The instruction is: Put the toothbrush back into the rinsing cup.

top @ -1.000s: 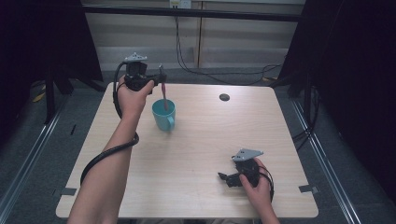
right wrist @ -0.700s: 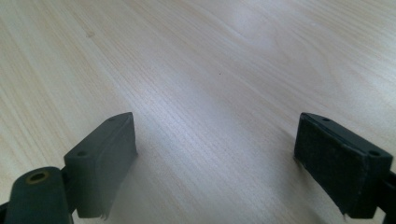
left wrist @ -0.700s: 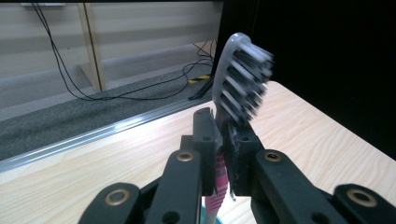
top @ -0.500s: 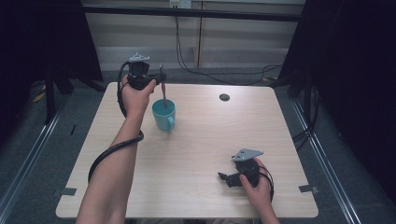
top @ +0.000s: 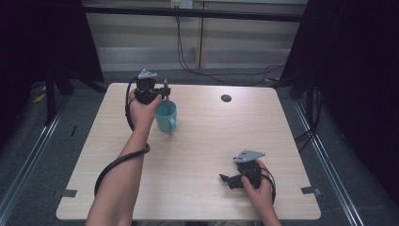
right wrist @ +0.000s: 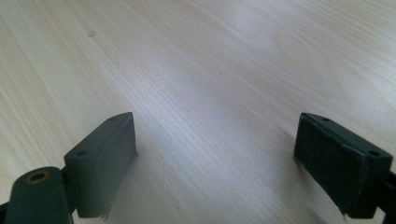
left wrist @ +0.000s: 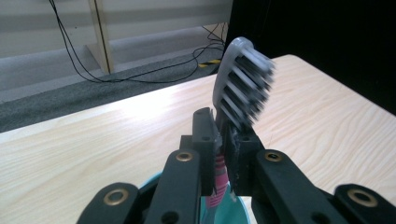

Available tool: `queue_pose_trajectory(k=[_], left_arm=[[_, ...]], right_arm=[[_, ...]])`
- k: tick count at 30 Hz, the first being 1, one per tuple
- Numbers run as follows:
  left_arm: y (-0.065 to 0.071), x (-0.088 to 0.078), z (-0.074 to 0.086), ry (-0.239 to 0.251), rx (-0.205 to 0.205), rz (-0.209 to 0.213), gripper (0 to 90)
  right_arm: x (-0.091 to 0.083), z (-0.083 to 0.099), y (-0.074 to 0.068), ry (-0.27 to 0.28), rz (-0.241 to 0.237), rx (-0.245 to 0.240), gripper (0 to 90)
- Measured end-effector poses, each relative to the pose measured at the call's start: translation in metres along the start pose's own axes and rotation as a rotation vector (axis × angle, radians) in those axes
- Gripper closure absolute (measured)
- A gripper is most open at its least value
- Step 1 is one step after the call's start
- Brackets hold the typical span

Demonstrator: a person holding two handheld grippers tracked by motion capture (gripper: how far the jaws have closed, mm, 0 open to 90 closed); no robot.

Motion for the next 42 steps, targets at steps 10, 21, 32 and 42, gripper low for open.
queue_pose_trajectory(k=[10,21,32,42], left_arm=[[0.008,0.011,0.026,-0.037,0.015,0.007,83.3],[0.015,0.010,0.037,-0.050,0.015,0.033,77.4],[0.020,0.003,0.042,-0.067,0.021,0.035,49.4],[0.011,-0.012,0.052,-0.094,0.019,0.000,28.8]], right_arm=[[0.000,0.000,0.000,0.001,-0.002,-0.008,12.5],[0.001,-0.001,-0.002,0.002,-0.010,-0.014,12.5],[0.001,-0.001,-0.004,0.000,-0.016,-0.015,12.5],[0.002,-0.002,-0.006,0.000,-0.025,-0.022,12.5]])
Point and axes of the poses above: each handheld gripper's, and its own axes: x roughly forward along the jaws, z roughly out of its underside, y roughly to its right, the point moved 8 cm from there along x, roughly forward along the jaws
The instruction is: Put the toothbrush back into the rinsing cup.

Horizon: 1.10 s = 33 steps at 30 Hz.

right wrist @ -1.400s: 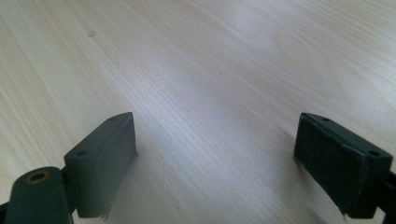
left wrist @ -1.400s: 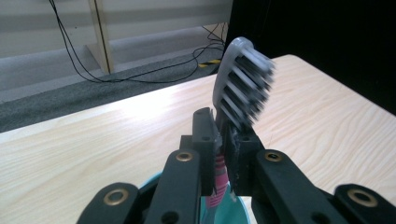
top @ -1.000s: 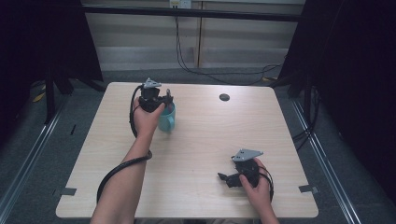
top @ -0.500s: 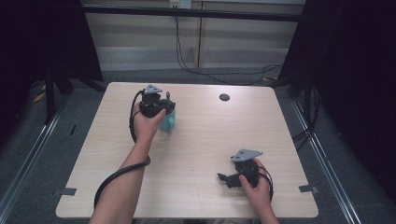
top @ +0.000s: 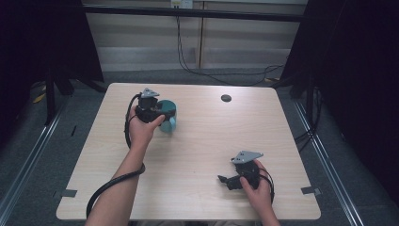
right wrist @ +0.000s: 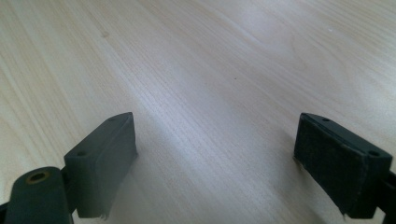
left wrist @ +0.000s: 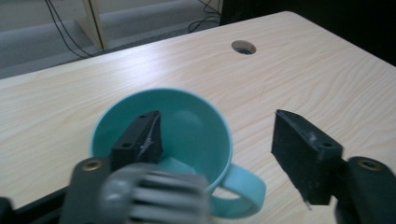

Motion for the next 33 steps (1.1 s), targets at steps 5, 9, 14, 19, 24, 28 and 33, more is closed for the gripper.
queue_pose_trajectory(k=[5,9,14,19,24,28,33], left_arm=[[-0.007,-0.009,0.006,0.008,-0.011,-0.021,24.6],[-0.013,-0.020,0.010,0.028,-0.026,-0.032,22.4],[-0.017,-0.030,0.015,0.050,-0.045,-0.037,20.5],[-0.022,-0.043,0.030,0.067,-0.075,-0.040,19.9],[-0.025,-0.049,0.043,0.070,-0.092,-0.035,19.3],[-0.027,-0.052,0.051,0.074,-0.098,-0.033,19.4],[-0.027,-0.053,0.069,0.065,-0.107,-0.028,19.3]], right_arm=[[0.000,0.000,-0.001,-0.002,-0.005,-0.004,12.5],[0.001,-0.001,-0.002,-0.002,-0.008,-0.010,12.6],[0.001,-0.001,-0.003,0.000,-0.013,-0.017,12.6],[0.001,-0.001,-0.003,-0.002,-0.017,-0.016,12.6],[0.001,-0.001,-0.004,-0.001,-0.018,-0.020,12.6],[0.001,-0.001,-0.004,-0.001,-0.019,-0.022,12.6],[0.001,-0.001,-0.005,-0.001,-0.021,-0.020,12.6]])
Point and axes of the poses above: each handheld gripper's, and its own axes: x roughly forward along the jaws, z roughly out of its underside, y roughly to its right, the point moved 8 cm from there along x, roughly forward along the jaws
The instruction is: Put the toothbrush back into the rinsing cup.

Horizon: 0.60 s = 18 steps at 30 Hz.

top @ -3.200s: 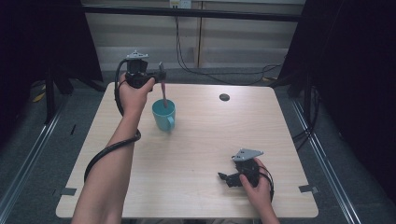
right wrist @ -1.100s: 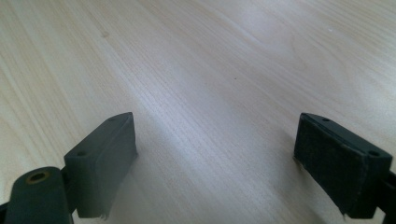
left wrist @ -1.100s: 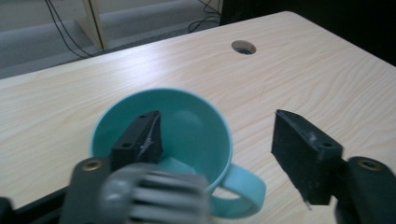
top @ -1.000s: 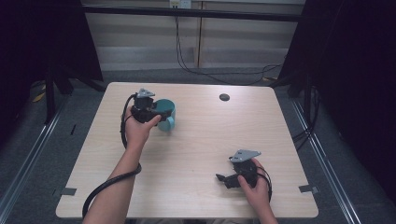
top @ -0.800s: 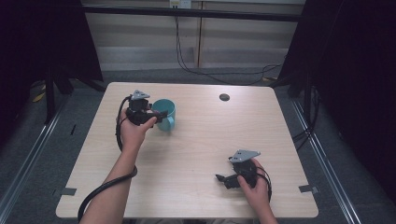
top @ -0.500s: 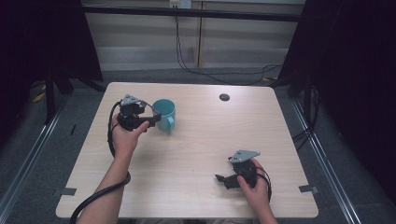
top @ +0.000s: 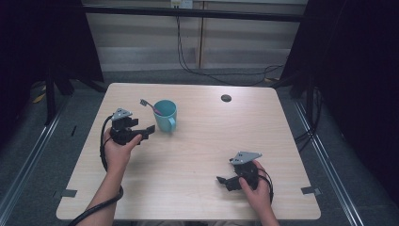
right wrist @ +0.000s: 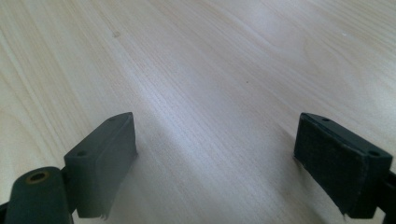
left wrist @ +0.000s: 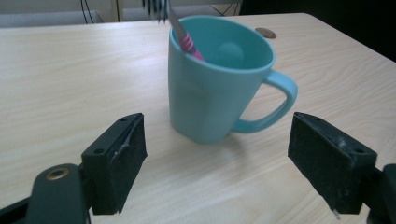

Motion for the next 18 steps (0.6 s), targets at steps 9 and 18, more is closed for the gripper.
queue_pose_trajectory(k=[9,18], left_arm=[[-0.004,0.001,0.029,-0.035,-0.004,-0.004,19.3],[-0.007,0.001,0.060,-0.091,0.011,-0.017,19.3]], right_arm=[[0.000,0.000,-0.001,-0.001,-0.003,-0.003,12.6],[0.000,0.000,-0.002,-0.001,-0.008,-0.009,12.6]])
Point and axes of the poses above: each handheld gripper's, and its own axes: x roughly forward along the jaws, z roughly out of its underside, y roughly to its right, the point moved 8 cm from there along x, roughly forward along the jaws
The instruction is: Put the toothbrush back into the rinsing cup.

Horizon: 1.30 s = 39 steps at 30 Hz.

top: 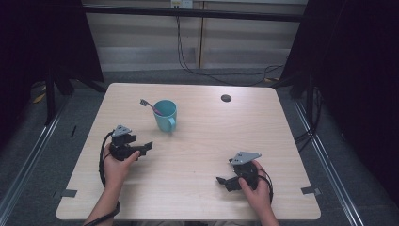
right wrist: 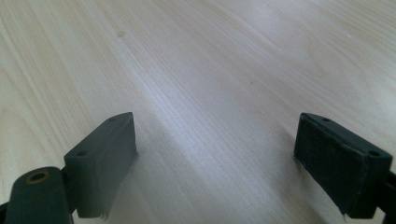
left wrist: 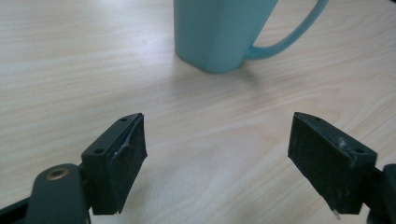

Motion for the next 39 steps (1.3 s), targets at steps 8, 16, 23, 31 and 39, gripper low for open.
queue_pose_trajectory(k=[8,16,23,31,39], left_arm=[[0.000,0.000,0.013,-0.042,0.049,-0.023,19.0],[0.003,0.002,0.023,-0.093,0.104,-0.037,18.7],[0.007,0.004,0.027,-0.140,0.175,-0.052,16.0],[0.009,0.005,0.028,-0.149,0.179,-0.039,11.1],[0.010,0.006,0.029,-0.162,0.191,-0.039,7.9]], right_arm=[[0.000,0.000,-0.001,-0.001,-0.003,-0.002,12.6],[0.000,0.000,-0.001,0.000,-0.004,-0.004,12.6],[0.000,0.000,-0.001,0.000,-0.007,-0.005,12.6],[0.000,0.000,-0.001,0.000,-0.008,-0.005,12.6],[0.000,0.000,-0.001,0.000,-0.009,-0.008,12.5]])
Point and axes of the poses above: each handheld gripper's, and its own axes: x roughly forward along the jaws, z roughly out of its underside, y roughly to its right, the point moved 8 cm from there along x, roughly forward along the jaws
